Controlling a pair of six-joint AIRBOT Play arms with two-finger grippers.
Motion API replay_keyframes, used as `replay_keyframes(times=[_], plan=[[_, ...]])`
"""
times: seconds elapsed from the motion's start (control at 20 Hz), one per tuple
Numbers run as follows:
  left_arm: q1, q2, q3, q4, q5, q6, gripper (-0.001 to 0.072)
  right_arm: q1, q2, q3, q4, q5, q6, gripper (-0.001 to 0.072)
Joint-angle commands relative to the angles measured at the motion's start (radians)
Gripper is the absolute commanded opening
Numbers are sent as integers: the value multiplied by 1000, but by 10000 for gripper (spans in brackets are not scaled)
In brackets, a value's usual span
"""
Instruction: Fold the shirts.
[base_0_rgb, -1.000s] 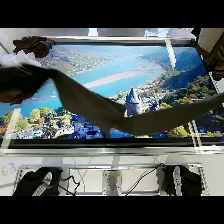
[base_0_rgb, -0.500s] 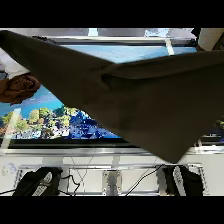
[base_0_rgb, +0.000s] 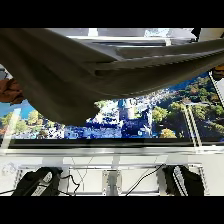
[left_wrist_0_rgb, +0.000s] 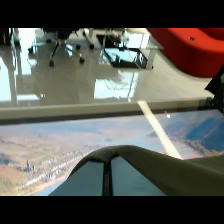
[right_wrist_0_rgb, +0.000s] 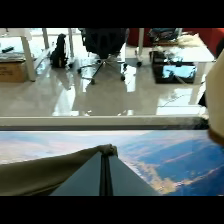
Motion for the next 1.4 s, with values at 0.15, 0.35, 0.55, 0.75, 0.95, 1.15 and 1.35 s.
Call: replay_keyframes(times=[0.15, 0.35, 0.55, 0.75, 0.95, 1.15, 1.35], plan=[[1, 83, 193, 135, -99, 12, 6, 8, 92, 152, -277, 55, 79, 22], [1, 111, 313, 291, -210, -16, 5, 129, 115, 287, -523, 110, 126, 22], [1, 63, 314, 286, -339, -50, 5, 341, 100, 317, -663, 197, 184, 22], [1, -87, 230, 142, -460, -45, 6, 510, -27, 253, -671, 289, 198, 22], [-1, -284, 42, 67, -402, -7, 6, 516, -231, 109, -670, 225, 195, 22], [0, -540, -96, 123, -129, 10, 7, 473, -496, -33, -558, 11, 199, 22], [6, -842, -91, 174, 130, -47, 6, 332, -776, -58, -360, -162, 198, 22]])
